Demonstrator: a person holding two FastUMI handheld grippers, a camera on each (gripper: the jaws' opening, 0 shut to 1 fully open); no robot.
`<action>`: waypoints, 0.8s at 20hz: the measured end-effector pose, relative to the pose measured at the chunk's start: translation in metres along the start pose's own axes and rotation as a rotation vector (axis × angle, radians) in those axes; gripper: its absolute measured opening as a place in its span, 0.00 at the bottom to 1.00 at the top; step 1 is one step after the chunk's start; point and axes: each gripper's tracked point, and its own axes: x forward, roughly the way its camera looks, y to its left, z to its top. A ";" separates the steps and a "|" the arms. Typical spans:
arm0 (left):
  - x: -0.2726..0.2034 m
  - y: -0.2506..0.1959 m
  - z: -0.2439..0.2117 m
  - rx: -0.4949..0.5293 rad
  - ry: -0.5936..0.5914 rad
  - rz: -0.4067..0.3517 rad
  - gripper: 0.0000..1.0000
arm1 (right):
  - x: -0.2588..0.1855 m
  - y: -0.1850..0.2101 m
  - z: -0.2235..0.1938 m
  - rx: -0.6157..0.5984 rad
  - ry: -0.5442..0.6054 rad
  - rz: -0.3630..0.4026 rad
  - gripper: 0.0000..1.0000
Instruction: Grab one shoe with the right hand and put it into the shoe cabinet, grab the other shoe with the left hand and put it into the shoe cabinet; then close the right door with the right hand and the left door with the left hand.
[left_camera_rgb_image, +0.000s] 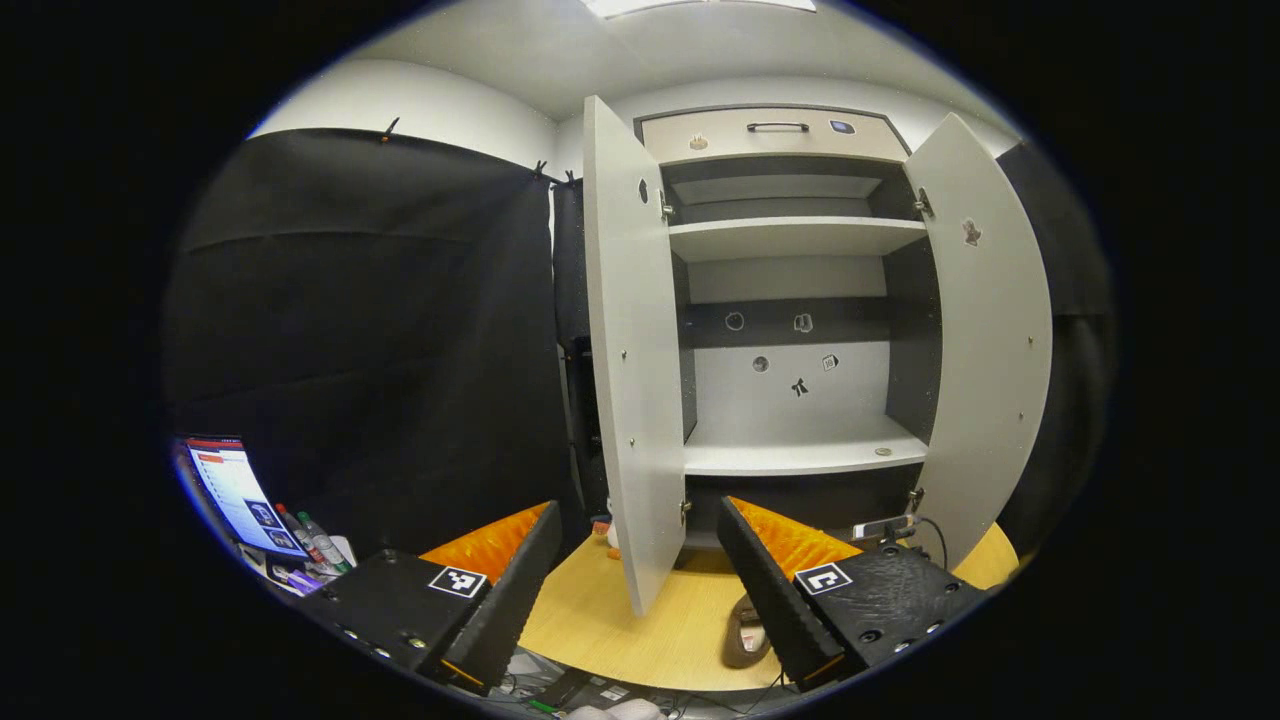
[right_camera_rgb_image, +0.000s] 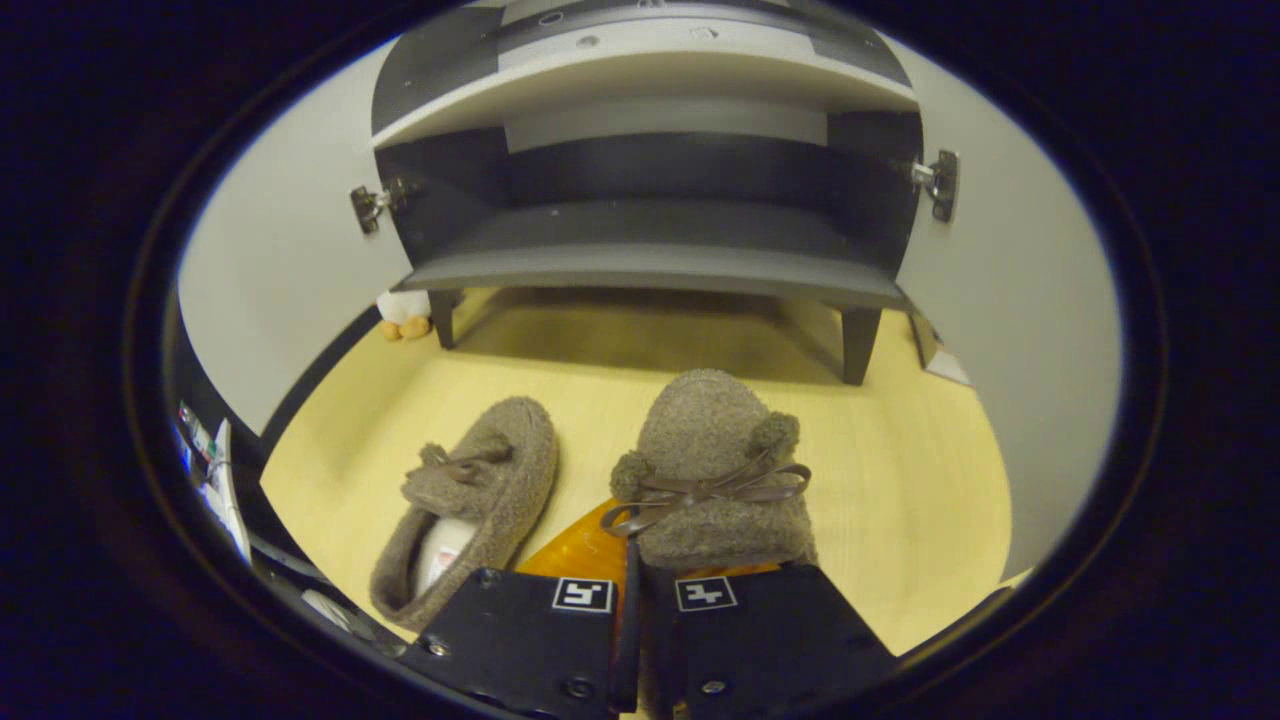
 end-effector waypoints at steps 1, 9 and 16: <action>0.000 0.000 0.001 0.000 -0.003 -0.004 0.96 | -0.012 0.002 0.015 0.003 -0.030 0.005 0.10; -0.005 -0.010 0.006 -0.018 -0.028 -0.040 0.96 | -0.085 0.029 0.160 -0.007 -0.275 0.063 0.10; -0.011 -0.015 -0.004 -0.038 -0.017 -0.033 0.96 | -0.088 0.035 0.277 0.002 -0.350 0.063 0.10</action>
